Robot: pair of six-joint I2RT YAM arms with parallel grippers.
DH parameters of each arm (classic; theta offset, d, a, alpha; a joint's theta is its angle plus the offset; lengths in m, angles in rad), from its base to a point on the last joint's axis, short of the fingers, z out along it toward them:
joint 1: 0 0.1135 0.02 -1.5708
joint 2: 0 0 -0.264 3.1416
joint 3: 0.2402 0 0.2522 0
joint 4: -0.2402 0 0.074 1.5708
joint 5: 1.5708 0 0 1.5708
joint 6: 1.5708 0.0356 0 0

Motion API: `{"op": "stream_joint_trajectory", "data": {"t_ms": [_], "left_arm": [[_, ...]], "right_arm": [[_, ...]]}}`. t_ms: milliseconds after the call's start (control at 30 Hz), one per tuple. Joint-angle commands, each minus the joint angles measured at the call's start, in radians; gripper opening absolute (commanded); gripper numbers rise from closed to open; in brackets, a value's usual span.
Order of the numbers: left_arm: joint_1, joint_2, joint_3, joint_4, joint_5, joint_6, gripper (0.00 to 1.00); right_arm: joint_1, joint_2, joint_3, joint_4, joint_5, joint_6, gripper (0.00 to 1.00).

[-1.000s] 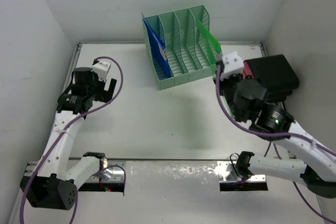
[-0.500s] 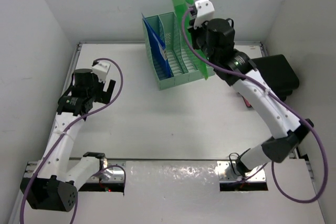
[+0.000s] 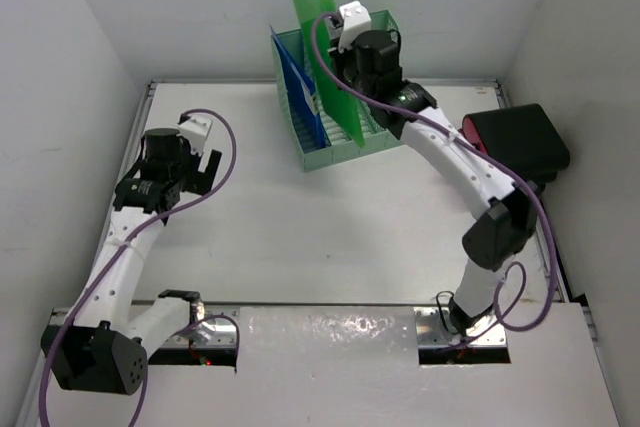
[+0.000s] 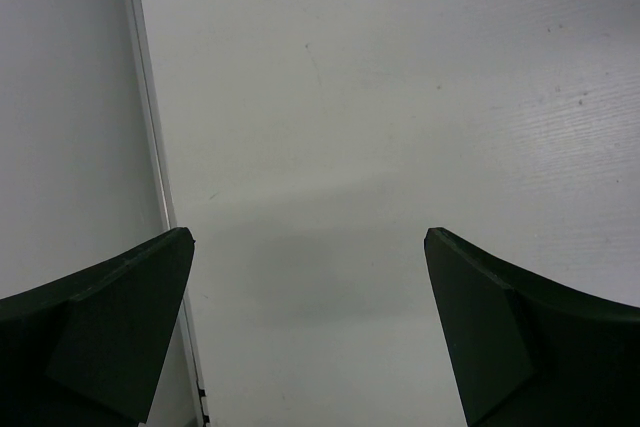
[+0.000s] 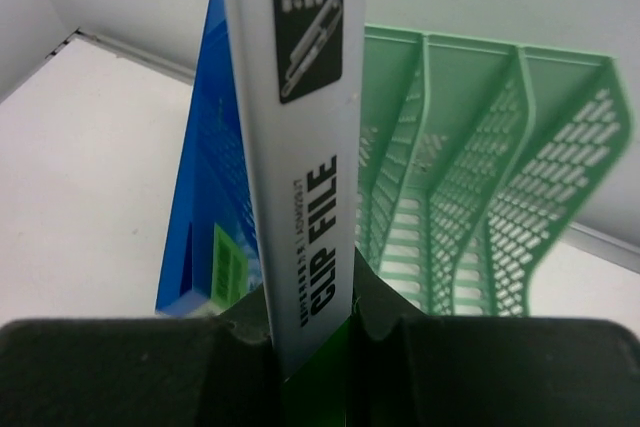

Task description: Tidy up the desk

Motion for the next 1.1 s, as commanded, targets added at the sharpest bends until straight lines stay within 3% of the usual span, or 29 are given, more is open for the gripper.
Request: {"op": "stream_joint_trajectory", "data": {"t_ms": [0, 133, 333, 467, 733, 933, 1067], "left_arm": [[0.015, 0.013, -0.004, 0.059, 0.0, -0.003, 0.99], [0.016, 0.024, -0.015, 0.078, -0.013, 0.0, 1.0], [0.019, 0.044, -0.032, 0.099, -0.02, 0.006, 1.0], [0.023, 0.055, -0.032, 0.105, -0.016, 0.011, 1.0], [0.024, 0.056, -0.032, 0.102, -0.014, 0.018, 1.0], [0.026, 0.061, -0.026, 0.101, -0.01, 0.021, 1.0], [0.029, 0.053, -0.035, 0.098, -0.011, 0.028, 0.99]], "right_arm": [[-0.03, 0.051, 0.061, 0.185, -0.047, 0.031, 0.0], [-0.041, 0.097, 0.029, 0.302, -0.011, 0.01, 0.0], [-0.041, 0.053, -0.293, 0.755, 0.012, -0.012, 0.0], [-0.041, 0.054, -0.397, 0.937, 0.02, -0.006, 0.0], [-0.043, 0.106, -0.421, 1.049, 0.036, -0.066, 0.0], [-0.05, 0.154, -0.37, 1.037, 0.031, -0.084, 0.0], [-0.05, 0.151, -0.454, 1.107, 0.035, -0.081, 0.0]]}}
